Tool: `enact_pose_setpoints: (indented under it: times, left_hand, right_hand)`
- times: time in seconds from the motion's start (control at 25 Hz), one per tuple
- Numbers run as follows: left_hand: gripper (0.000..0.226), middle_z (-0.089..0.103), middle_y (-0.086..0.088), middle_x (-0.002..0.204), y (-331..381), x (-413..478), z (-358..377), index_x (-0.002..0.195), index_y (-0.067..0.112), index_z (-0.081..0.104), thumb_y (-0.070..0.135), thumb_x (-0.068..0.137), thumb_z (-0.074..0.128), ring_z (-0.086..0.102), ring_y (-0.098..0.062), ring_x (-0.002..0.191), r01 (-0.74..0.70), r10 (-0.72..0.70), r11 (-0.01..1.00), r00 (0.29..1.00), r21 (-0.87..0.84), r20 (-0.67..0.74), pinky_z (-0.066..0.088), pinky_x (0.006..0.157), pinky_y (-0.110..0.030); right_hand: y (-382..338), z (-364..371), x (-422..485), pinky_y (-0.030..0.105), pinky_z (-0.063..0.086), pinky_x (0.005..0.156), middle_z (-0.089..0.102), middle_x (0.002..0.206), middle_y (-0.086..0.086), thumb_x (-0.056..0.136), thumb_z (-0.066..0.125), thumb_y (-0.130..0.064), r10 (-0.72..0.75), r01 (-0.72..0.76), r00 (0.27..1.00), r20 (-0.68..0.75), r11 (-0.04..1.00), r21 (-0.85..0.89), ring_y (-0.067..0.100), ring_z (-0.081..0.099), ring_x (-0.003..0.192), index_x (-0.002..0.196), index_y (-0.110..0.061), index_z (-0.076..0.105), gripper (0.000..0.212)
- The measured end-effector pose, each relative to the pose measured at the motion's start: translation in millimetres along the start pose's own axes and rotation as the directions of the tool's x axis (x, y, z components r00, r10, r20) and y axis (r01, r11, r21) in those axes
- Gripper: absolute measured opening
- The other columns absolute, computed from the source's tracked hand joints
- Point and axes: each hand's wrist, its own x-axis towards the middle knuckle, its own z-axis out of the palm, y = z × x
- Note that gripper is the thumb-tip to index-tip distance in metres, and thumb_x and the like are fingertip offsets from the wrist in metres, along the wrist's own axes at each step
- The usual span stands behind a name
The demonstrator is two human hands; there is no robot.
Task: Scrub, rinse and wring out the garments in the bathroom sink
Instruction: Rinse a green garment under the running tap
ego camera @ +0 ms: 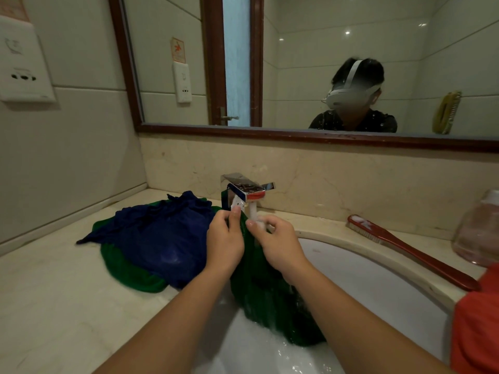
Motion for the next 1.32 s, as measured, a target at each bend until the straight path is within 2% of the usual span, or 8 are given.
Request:
enact_pose_setpoints:
  times: [0.12, 0.36, 0.48, 0.56, 0.8, 0.92, 1.08, 1.32]
  left_hand:
    - [0.036, 0.056, 0.004, 0.071, 2, 0, 0, 0.084, 0.014, 0.058, 0.042, 0.105, 0.047, 0.053, -0.002, 0.06, -0.018, 0.018, 1.0, 0.999, -0.007, 0.045, 0.038, 0.051, -0.014]
    - [0.031, 0.07, 0.008, 0.093, -5, -2, 0, 0.105, 0.025, 0.066, 0.053, 0.098, 0.054, 0.067, -0.007, 0.085, -0.004, -0.024, 0.996, 0.954, 0.092, 0.3, 0.058, 0.076, -0.032]
    - [0.025, 0.071, 0.007, 0.081, -6, -1, -1, 0.091, 0.027, 0.07, 0.046, 0.1, 0.057, 0.068, -0.009, 0.076, -0.057, 0.016, 0.993, 0.929, 0.101, 0.369, 0.057, 0.067, -0.034]
    - [0.021, 0.071, 0.006, 0.076, -1, 1, 0, 0.088, 0.026, 0.071, 0.037, 0.1, 0.059, 0.068, -0.01, 0.072, -0.067, 0.041, 0.994, 0.962, 0.089, 0.27, 0.055, 0.061, -0.031]
    - [0.03, 0.068, -0.007, 0.072, 0, 3, -3, 0.077, 0.014, 0.068, 0.033, 0.099, 0.062, 0.067, -0.023, 0.069, 0.045, -0.044, 0.999, 0.996, -0.005, 0.081, 0.048, 0.055, -0.031]
    - [0.028, 0.072, -0.006, 0.075, -3, 4, -8, 0.083, 0.013, 0.073, 0.036, 0.097, 0.065, 0.069, -0.022, 0.069, 0.051, -0.051, 0.999, 0.987, 0.003, 0.15, 0.054, 0.057, -0.036]
    - [0.018, 0.077, 0.003, 0.08, 0, 3, -9, 0.094, 0.018, 0.077, 0.032, 0.096, 0.067, 0.073, -0.012, 0.073, 0.052, -0.014, 0.992, 0.95, -0.113, 0.313, 0.055, 0.06, -0.024]
    - [0.026, 0.076, 0.003, 0.096, -4, 3, -6, 0.107, 0.024, 0.07, 0.045, 0.092, 0.07, 0.073, -0.012, 0.091, 0.01, 0.024, 0.997, 0.885, -0.07, 0.465, 0.06, 0.08, -0.037]
  right_hand:
    - [-2, -8, 2, 0.035, 0.06, 0.077, 0.076, 0.088, -0.004, 0.098, 0.069, -0.029, 0.01, -0.005, 0.998, -0.062, 0.996, 0.085, 0.013, 0.071, 0.082, 0.09, -0.028, 0.077, 0.011]
    - [1, -17, 9, 0.039, 0.059, 0.087, 0.075, 0.09, -0.009, 0.098, 0.069, -0.025, -0.014, 0.038, 0.963, -0.268, 0.996, 0.086, 0.009, 0.069, 0.089, 0.095, -0.027, 0.076, 0.008]
    - [0, -20, 10, 0.039, 0.059, 0.088, 0.074, 0.09, -0.01, 0.098, 0.068, -0.024, -0.056, 0.087, 0.947, -0.315, 0.992, 0.087, 0.006, 0.068, 0.089, 0.095, -0.025, 0.075, 0.008]
    - [-2, -21, 13, 0.04, 0.059, 0.089, 0.074, 0.09, -0.011, 0.098, 0.068, -0.024, -0.097, 0.129, 0.94, -0.328, 0.988, 0.08, 0.005, 0.068, 0.09, 0.096, -0.024, 0.075, 0.007]
    - [13, -13, 13, 0.043, 0.059, 0.09, 0.074, 0.101, -0.012, 0.088, 0.076, -0.047, -0.037, 0.039, 0.998, -0.052, 0.998, 0.04, 0.01, 0.07, 0.098, 0.105, -0.035, 0.072, 0.021]
    - [15, -14, 11, 0.036, 0.057, 0.09, 0.076, 0.097, -0.015, 0.085, 0.082, -0.034, -0.039, 0.039, 0.999, -0.018, 0.999, 0.017, 0.008, 0.07, 0.097, 0.099, -0.036, 0.077, 0.015]
    - [8, -24, 8, 0.04, 0.064, 0.08, 0.079, 0.088, 0.002, 0.089, 0.078, -0.016, 0.081, -0.06, 0.995, -0.063, 0.956, 0.286, 0.023, 0.077, 0.086, 0.098, -0.019, 0.08, 0.009]
    - [2, -18, 13, 0.05, 0.062, 0.088, 0.079, 0.096, 0.01, 0.091, 0.076, -0.015, 0.16, -0.106, 0.983, -0.093, 0.897, 0.428, 0.031, 0.076, 0.095, 0.101, -0.016, 0.08, 0.012]
